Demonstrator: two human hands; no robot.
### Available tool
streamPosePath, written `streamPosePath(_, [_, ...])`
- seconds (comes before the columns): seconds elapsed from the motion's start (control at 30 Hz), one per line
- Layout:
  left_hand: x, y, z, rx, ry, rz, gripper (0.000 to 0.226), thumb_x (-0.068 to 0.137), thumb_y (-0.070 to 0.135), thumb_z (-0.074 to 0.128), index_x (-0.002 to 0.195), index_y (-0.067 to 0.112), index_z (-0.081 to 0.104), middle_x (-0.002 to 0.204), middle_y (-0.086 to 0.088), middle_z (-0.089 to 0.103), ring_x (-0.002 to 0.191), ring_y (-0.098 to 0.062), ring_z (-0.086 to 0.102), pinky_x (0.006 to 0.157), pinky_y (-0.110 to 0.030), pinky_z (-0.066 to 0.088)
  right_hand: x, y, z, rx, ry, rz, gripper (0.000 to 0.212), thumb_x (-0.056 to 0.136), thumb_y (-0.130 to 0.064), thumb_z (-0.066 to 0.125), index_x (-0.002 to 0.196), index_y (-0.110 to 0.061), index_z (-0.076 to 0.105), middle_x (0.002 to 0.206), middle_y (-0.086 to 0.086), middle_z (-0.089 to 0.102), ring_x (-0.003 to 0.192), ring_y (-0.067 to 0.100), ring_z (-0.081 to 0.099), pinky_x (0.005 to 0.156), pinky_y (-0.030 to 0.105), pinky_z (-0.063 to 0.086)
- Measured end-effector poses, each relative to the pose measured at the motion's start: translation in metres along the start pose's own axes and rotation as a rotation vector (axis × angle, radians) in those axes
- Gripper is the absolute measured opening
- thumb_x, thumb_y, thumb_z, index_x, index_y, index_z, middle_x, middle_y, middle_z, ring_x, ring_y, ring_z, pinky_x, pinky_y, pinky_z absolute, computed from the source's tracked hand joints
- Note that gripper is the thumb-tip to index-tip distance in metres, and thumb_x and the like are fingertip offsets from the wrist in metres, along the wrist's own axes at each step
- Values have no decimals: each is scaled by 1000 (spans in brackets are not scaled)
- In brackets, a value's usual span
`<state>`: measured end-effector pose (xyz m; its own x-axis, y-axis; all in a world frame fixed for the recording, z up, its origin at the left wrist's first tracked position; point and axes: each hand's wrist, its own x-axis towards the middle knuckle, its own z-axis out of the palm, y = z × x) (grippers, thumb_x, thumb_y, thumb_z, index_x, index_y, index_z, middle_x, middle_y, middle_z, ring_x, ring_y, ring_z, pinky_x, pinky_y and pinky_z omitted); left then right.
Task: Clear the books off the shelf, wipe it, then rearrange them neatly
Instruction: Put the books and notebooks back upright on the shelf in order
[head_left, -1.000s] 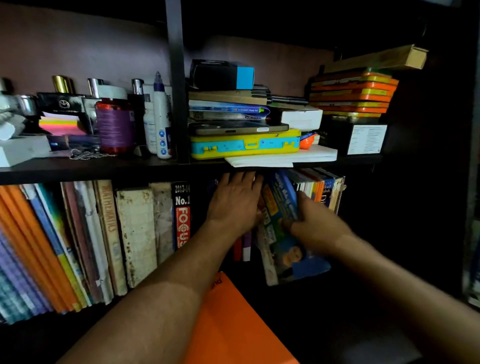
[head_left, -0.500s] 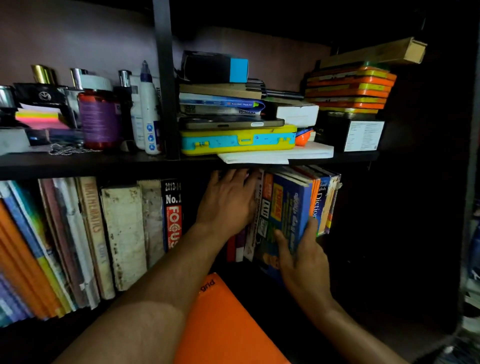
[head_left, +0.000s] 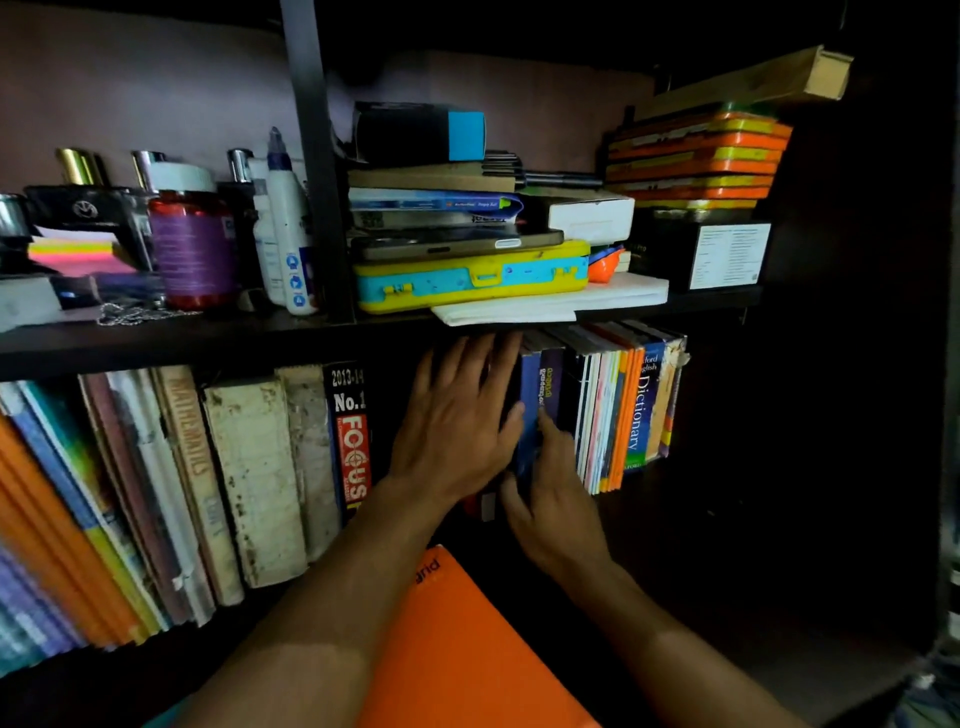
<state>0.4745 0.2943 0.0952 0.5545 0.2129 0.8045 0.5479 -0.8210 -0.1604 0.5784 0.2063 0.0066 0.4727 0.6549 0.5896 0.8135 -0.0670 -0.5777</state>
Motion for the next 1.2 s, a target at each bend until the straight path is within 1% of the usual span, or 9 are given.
streamPosePath(0.13, [-57,21,22,-111,-75,158,69,83,19,65,149,23,42,148,-7,48,128,-30,52,104,-42,40,-6,11,-6,66,20,-56,22,97,-19,56,119,-18,53,105,-3,62,86,2,59,70,13,44])
streamPosePath(0.33, [-72,34,37,-57,-400,55,81,84,15,16,164,17,3,172,0,3,146,-24,25,110,-40,32,10,30,23,-335,-301,-113,70,92,-38,20,153,-7,39,150,19,48,137,33,48,109,47,45])
streamPosePath(0.47, [-71,31,42,-52,-353,94,81,73,16,51,154,15,42,161,-7,39,129,-29,51,93,-44,48,3,21,-15,-131,195,38,45,89,-22,62,133,-17,57,128,5,52,119,25,53,99,40,47])
streamPosePath(0.57, [-70,31,44,-120,-332,83,84,59,8,82,140,14,60,148,-12,53,120,-32,60,91,-44,55,2,27,-26,-82,222,309,95,91,-36,67,161,-13,8,168,7,6,154,24,8,124,44,16])
streamPosePath(0.63, [-72,34,44,-255,-319,49,83,60,0,86,138,14,60,150,-13,47,122,-34,60,92,-45,56,3,29,-8,-17,1,334,110,95,-48,58,156,-10,-24,164,7,-32,152,27,-25,126,46,-3])
streamPosePath(0.73, [-75,34,47,-451,-342,20,84,72,-6,78,148,19,49,166,-4,15,144,-34,41,107,-46,49,11,33,10,-36,-11,334,110,98,-52,50,147,-8,-39,155,10,-46,145,31,-38,125,48,-10])
streamPosePath(0.83, [-76,31,52,-461,-338,48,83,78,-6,69,152,24,43,169,4,-1,151,-27,29,116,-39,40,9,35,2,35,-22,334,112,95,-44,57,151,-13,-35,158,3,-43,146,25,-36,122,39,-11])
streamPosePath(0.97, [-70,31,45,-271,-154,73,84,74,4,69,151,28,44,156,-12,38,137,-32,44,106,-49,43,15,39,-24,268,229,440,99,96,-59,53,160,-24,-14,168,-7,-18,154,14,-11,125,39,-1])
streamPosePath(1.2, [-69,22,51,-72,-14,-76,94,76,-6,55,162,8,18,170,-16,6,157,-36,2,124,-59,10,63,97,-25,563,135,733,119,63,-105,19,161,-38,9,170,-4,9,155,23,12,123,60,10])
